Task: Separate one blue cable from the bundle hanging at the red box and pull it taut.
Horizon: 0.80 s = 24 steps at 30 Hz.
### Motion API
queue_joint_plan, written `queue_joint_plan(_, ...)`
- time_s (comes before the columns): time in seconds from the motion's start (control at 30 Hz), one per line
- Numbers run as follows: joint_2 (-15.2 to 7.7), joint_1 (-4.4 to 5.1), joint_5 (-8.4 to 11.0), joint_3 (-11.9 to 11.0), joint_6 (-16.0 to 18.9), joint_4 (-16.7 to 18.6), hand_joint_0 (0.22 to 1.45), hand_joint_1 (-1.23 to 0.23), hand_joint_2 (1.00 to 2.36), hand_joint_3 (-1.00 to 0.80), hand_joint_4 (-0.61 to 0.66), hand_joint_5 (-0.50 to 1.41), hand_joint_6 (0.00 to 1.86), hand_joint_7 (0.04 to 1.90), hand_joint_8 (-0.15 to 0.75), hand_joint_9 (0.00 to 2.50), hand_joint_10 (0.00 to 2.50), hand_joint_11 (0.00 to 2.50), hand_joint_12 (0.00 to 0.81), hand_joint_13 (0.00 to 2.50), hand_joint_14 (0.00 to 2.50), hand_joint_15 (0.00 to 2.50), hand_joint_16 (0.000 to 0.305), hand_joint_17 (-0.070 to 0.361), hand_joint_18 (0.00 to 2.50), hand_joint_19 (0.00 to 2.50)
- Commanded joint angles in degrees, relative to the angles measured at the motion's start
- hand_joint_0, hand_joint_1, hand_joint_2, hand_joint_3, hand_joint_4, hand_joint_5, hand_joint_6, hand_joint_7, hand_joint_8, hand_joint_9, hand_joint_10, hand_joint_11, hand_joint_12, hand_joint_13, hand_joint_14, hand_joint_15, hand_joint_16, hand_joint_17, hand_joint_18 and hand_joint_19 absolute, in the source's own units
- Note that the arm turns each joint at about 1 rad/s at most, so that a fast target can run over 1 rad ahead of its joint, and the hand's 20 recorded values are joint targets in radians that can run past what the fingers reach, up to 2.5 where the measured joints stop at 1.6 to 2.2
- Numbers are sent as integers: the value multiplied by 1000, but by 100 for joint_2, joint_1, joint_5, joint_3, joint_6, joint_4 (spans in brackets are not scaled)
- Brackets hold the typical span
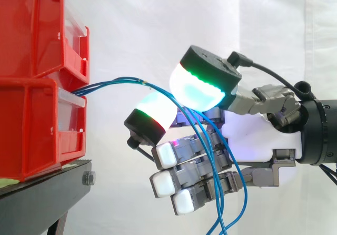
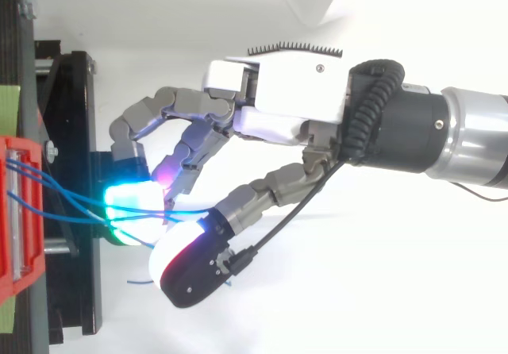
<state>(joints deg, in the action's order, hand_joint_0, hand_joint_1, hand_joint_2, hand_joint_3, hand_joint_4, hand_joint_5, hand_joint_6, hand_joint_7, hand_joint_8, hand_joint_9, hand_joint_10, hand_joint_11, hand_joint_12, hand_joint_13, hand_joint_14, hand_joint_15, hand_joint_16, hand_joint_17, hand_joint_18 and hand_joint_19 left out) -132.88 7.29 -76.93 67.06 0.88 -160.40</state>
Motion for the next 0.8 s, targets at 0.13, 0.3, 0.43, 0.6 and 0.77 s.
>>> queue_joint_plan(0.13,-1,0,3,0,0,0,554,-625,1000,-500,82,-120,837,1189,259,1010,22,603,329,951,16,412,42,94,818,527)
queue_joint_plan(0.3,-1,0,3,0,9,0,620,-731,1005,-453,61,-145,857,1184,260,983,23,606,329,946,18,419,41,93,814,529)
queue_joint_plan(0.43,-1,0,3,0,0,0,646,-834,1014,-364,-6,-173,879,1215,257,942,23,614,339,940,16,417,42,95,815,528)
queue_joint_plan(0.6,-1,0,3,0,0,0,718,-923,1000,-500,2,-187,886,1196,238,914,23,610,332,924,17,412,43,97,824,500)
queue_joint_plan(0.77,8,0,3,0,0,0,685,-956,1000,-500,58,-179,883,1192,235,934,25,618,329,924,16,411,43,97,835,498)
